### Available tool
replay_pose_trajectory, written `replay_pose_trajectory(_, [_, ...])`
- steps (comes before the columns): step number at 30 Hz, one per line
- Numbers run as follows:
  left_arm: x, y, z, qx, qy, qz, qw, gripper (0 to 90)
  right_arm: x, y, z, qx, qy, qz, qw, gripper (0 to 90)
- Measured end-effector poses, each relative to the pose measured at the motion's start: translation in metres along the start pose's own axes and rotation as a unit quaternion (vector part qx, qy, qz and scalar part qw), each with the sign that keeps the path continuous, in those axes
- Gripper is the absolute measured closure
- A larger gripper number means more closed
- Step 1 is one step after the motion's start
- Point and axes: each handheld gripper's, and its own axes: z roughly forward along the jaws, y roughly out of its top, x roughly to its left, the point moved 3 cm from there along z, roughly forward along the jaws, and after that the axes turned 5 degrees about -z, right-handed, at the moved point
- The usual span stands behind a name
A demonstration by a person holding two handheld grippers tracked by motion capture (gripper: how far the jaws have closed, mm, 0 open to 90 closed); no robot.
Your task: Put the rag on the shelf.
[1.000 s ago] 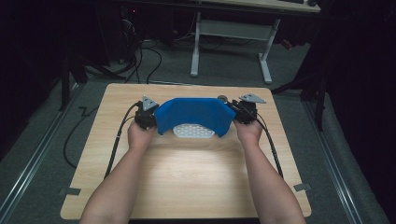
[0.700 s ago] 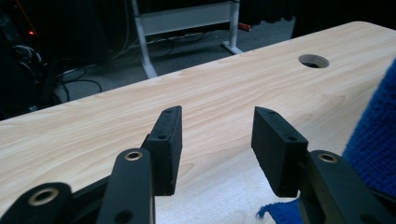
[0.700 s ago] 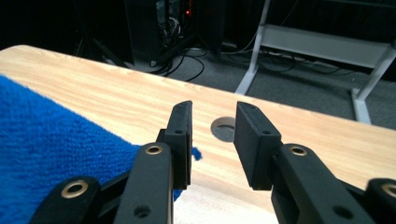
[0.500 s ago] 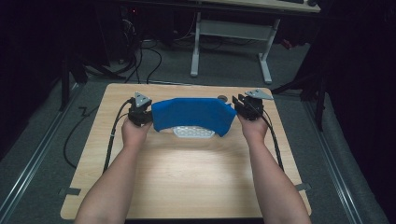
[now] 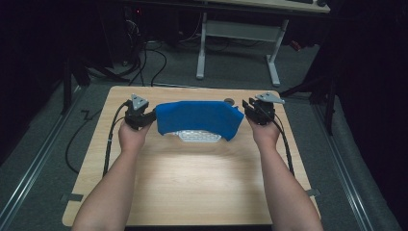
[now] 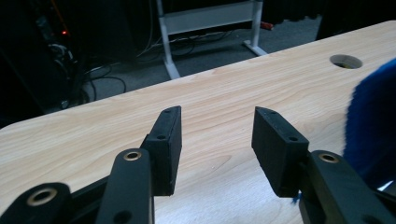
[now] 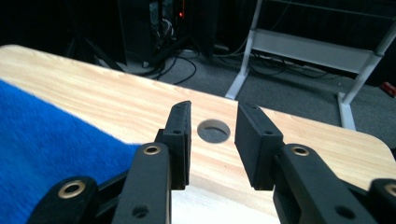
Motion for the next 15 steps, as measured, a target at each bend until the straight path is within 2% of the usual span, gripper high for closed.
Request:
replay_pose_trajectory(5, [0.006, -0.007, -0.008, 0.002, 0.007, 0.003, 1.0, 51.8, -0.003, -0.006, -0.004, 0.007, -0.007, -0.001, 0.9999, 63.9])
replay_pose_trajectory(9, [0.012, -0.014, -0.017, 0.002, 0.012, -0.003, 0.9999, 49.7, -0.006, -0.013, -0.011, 0.005, -0.017, -0.003, 0.9998, 63.8])
replay_pose_trajectory(12, [0.013, -0.021, -0.024, 0.002, 0.013, -0.004, 0.9999, 49.2, -0.01, -0.02, -0.017, 0.014, -0.016, -0.001, 0.9998, 63.3])
replay_pose_trajectory(14, [0.012, -0.027, -0.029, 0.002, 0.009, -0.004, 0.9999, 49.4, -0.011, -0.025, -0.023, 0.003, -0.016, -0.001, 0.9999, 63.3])
replay_pose_trajectory(15, [0.012, -0.03, -0.032, 0.004, 0.008, -0.002, 1.0, 49.4, -0.011, -0.027, -0.025, 0.006, -0.016, 0.0, 0.9999, 63.3])
